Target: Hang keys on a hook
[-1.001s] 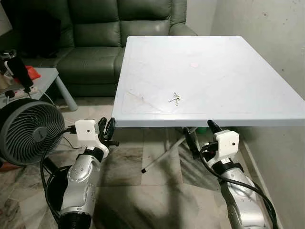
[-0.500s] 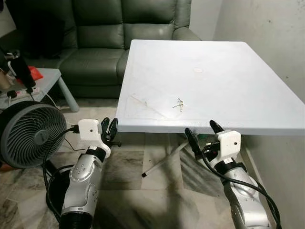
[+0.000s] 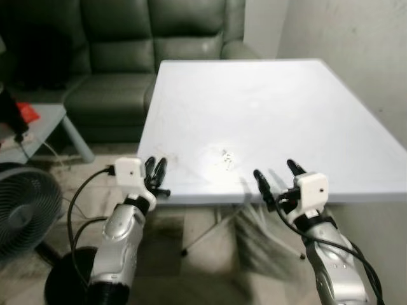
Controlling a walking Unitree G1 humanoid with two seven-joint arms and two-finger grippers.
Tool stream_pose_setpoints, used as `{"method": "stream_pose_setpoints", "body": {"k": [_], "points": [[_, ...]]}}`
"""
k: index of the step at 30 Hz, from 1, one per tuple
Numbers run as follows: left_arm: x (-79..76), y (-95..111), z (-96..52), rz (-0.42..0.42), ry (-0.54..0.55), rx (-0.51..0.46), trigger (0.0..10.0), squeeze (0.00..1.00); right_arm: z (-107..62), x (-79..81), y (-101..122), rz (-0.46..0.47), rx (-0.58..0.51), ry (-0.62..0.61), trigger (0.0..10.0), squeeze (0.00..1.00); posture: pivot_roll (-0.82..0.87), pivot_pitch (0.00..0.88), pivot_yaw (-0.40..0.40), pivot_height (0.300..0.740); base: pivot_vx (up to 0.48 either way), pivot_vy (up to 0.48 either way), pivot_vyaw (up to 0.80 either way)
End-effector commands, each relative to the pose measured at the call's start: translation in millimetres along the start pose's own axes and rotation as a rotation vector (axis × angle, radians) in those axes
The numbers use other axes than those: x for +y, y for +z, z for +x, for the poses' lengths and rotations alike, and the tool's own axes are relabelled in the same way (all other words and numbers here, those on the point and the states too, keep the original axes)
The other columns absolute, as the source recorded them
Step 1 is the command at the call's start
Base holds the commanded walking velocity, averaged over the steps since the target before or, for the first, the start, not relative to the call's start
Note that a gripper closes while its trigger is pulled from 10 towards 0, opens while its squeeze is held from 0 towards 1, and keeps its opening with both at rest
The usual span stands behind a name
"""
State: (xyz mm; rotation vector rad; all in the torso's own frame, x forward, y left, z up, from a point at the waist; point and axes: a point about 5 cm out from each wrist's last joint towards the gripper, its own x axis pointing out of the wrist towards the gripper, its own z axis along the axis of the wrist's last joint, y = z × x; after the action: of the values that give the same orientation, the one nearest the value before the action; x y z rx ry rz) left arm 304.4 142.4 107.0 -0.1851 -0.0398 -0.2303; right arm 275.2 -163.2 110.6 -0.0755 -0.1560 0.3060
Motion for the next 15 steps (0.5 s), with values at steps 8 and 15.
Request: {"method": "stream_pose_setpoints", "body": {"k": [8, 15], "points": [[7.0, 6.7, -1.9, 0.035, 0.047, -0.036, 10.0, 0.0, 5.0, 5.0, 5.2, 0.007, -0.022, 0.023, 10.0, 0.0, -0.12, 0.0, 0.012, 0.74, 0.207, 0.0, 0.0], [2.3, 6.2, -2.9, 0.031, 0.011, -0.037, 10.0, 0.0, 5.6, 5.4, 5.9, -0.006, -0.022, 0.032, 10.0, 0.0, -0.12, 0.0, 0.008, 0.74, 0.0, 0.0, 0.0]]}}
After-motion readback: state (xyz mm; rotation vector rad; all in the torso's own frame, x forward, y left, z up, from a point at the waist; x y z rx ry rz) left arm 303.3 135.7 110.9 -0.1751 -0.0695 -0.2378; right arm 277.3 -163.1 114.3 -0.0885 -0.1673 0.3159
